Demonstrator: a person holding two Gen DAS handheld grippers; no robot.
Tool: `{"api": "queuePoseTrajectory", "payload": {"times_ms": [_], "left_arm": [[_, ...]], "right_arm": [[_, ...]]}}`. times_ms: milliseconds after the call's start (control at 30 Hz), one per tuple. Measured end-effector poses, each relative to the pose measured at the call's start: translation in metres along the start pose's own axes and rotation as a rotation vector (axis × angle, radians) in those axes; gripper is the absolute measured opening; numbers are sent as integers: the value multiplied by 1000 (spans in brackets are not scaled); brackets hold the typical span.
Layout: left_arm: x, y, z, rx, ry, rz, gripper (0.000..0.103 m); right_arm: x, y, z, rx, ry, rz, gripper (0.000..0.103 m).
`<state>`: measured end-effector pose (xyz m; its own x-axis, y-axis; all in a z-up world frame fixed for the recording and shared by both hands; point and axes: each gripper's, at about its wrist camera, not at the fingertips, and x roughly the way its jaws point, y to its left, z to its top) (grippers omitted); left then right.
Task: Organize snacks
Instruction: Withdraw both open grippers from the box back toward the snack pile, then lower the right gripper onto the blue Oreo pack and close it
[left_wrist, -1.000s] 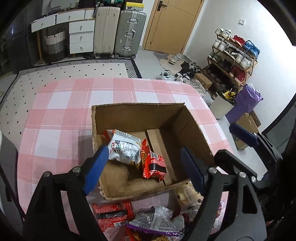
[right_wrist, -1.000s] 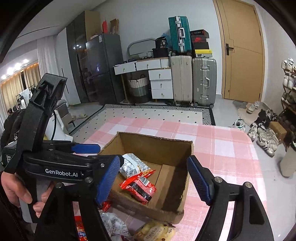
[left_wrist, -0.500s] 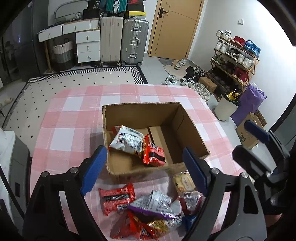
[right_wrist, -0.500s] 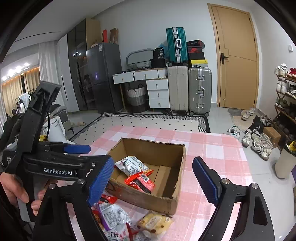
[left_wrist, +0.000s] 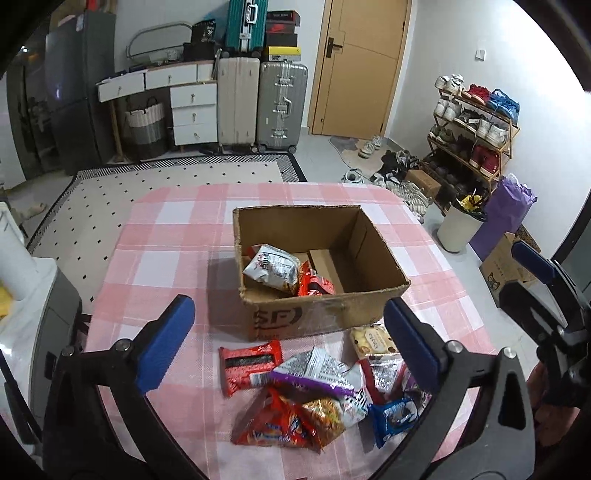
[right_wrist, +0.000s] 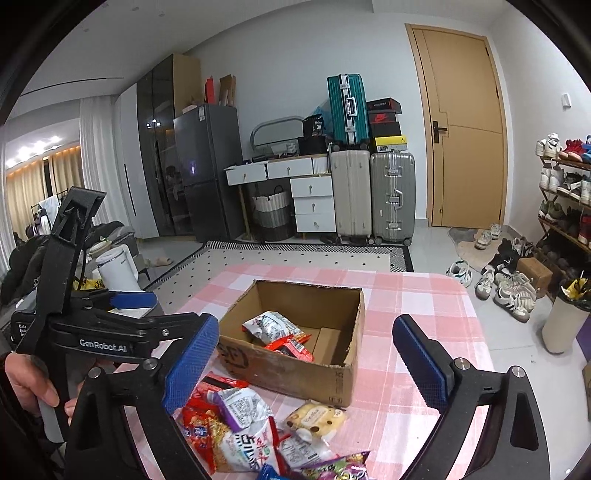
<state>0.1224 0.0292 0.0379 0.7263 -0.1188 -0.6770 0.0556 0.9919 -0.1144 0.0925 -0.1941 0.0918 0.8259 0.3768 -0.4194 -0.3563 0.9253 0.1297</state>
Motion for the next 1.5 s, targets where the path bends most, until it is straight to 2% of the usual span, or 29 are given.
{"api": "queuePoseTrajectory", "payload": {"times_ms": [300, 633, 933, 1167, 1500], "left_arm": [[-35, 6, -31, -7, -19, -10, 102], [-55, 8, -63, -46, -60, -30, 102], [-44, 21, -96, -83, -22, -46, 102], [-29, 26, -116, -94, 22, -42, 102], [-3, 28, -130, -98, 67, -40, 102]], "right_arm": [[-38, 15, -19, 9, -36, 21, 99], [-65, 24, -49, 26, -42, 22, 100], [-67, 24, -94, 65, 37, 20, 100], [-50, 26, -140, 107, 150, 41, 100], [-22, 32, -175, 139, 242, 103, 100]]}}
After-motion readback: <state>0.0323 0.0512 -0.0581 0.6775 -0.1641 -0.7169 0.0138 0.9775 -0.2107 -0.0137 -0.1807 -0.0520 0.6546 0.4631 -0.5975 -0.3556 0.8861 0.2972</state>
